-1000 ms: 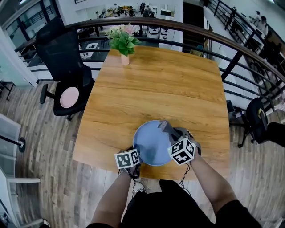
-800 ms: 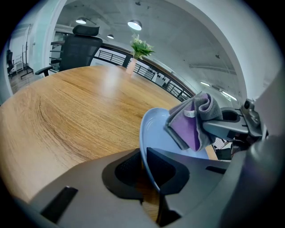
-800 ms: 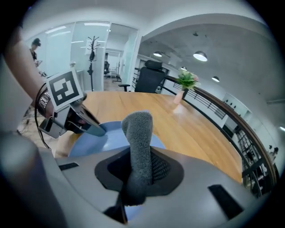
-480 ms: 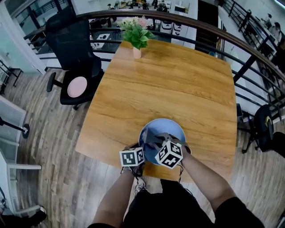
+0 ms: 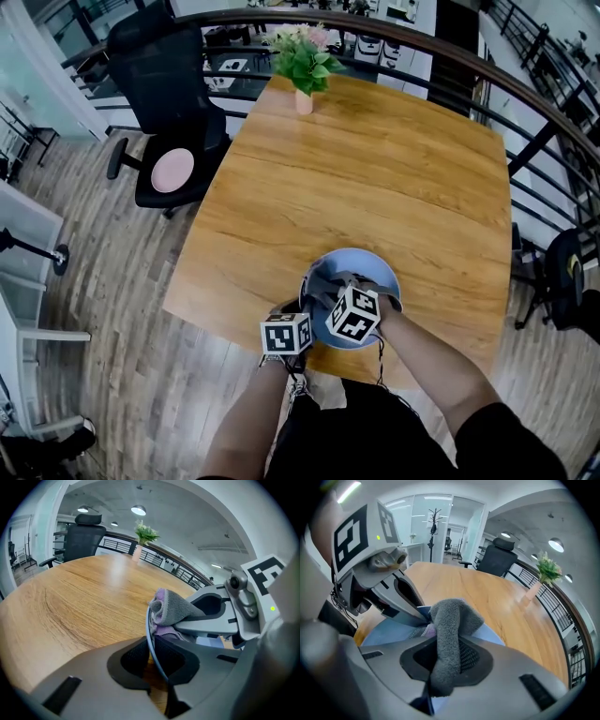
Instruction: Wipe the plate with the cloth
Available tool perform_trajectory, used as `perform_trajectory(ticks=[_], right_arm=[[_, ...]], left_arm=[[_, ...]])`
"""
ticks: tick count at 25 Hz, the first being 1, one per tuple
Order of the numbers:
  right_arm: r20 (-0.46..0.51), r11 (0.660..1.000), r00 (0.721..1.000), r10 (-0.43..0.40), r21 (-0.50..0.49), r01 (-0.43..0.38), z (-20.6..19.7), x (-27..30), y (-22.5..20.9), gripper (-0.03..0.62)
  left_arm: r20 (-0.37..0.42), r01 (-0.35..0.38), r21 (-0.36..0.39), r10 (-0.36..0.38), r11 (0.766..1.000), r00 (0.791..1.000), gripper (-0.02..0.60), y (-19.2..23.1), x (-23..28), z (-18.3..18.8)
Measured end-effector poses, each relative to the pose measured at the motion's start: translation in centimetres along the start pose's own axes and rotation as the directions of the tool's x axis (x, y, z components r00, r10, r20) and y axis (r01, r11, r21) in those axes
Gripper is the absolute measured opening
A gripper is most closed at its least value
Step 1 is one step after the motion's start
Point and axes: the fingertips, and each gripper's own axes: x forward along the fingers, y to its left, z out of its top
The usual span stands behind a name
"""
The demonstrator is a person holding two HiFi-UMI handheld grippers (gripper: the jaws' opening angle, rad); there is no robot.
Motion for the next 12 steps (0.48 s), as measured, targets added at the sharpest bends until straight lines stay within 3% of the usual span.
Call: perform_trajectory(ticks=[5, 12], right_arm=[[-0.031, 1.0, 0.999, -0.02, -0.003, 0.02, -0.4, 0.7, -1.5, 0.072], [-0.099, 0.992, 0.987, -0.124, 0.005, 0.125, -1.8, 0.9, -5.2, 0.072]], left_arm=[[0.007, -0.008, 0.007, 0.008, 1.0, 1.0, 0.061, -0.2, 0.0, 0.0], [0.012, -0.016, 0.009, 0.016, 1.0, 1.0, 0.061, 0.2, 0.0, 0.1]])
